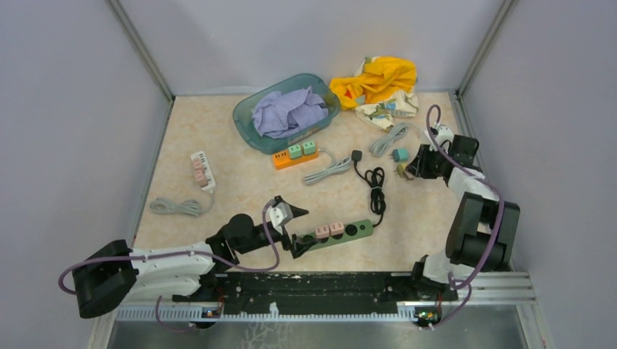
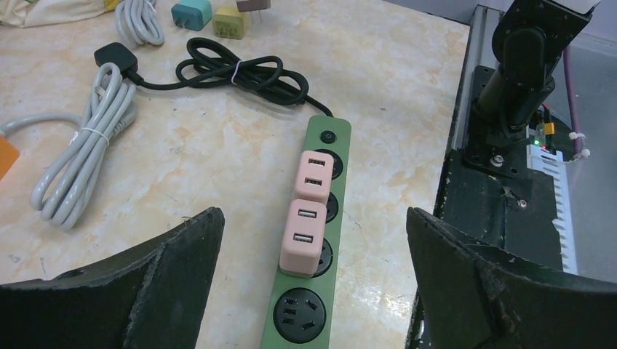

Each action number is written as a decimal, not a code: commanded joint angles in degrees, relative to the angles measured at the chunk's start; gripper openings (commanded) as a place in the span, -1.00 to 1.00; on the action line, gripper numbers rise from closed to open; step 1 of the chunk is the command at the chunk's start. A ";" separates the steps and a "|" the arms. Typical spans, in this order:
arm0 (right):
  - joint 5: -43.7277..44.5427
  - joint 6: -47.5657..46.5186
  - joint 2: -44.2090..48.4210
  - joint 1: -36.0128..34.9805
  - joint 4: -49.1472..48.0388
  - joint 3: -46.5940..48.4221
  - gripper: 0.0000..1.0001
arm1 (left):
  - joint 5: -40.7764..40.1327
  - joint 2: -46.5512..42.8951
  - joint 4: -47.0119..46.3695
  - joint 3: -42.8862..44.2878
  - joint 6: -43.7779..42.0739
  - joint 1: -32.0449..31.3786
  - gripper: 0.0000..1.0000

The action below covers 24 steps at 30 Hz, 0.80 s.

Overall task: Pull the plug off the socket
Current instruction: Place the plug at the center of the board.

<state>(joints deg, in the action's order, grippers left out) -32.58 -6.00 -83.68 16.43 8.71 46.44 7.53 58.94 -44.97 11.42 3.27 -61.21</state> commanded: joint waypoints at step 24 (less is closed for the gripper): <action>5.80 -6.63 -4.16 1.94 7.69 7.48 0.16 | -0.10 -2.64 -1.91 -1.82 3.23 0.39 1.00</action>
<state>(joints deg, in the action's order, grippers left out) -30.94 -10.17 -91.70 17.80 17.02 51.55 7.05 57.21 -44.97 10.33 5.58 -61.21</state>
